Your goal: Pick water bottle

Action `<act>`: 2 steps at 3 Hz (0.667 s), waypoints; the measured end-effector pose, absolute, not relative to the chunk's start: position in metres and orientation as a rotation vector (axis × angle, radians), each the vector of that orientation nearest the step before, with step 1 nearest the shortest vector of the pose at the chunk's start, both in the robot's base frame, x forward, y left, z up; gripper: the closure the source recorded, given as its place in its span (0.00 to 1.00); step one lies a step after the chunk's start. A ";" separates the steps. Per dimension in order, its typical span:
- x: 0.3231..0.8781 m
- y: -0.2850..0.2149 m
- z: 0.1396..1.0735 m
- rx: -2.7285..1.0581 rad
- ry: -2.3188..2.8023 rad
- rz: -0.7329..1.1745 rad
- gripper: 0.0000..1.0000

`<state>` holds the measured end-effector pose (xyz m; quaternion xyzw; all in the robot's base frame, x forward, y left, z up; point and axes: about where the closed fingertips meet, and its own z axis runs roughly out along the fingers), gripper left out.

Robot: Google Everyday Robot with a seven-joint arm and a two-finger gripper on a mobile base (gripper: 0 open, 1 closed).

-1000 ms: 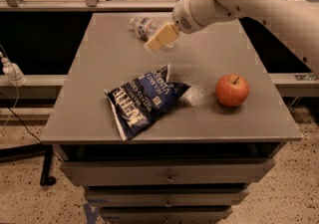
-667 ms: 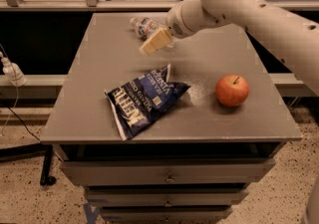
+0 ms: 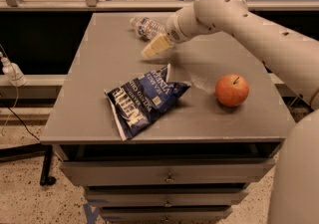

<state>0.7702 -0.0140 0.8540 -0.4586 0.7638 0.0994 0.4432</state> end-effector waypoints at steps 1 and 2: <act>0.786 -0.017 0.847 -1.126 1.893 0.233 0.07; 0.796 -0.018 0.845 -1.114 1.887 0.237 0.25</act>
Offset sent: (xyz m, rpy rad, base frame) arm 0.0366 -0.0086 -0.0072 0.0222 -0.0282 -0.0286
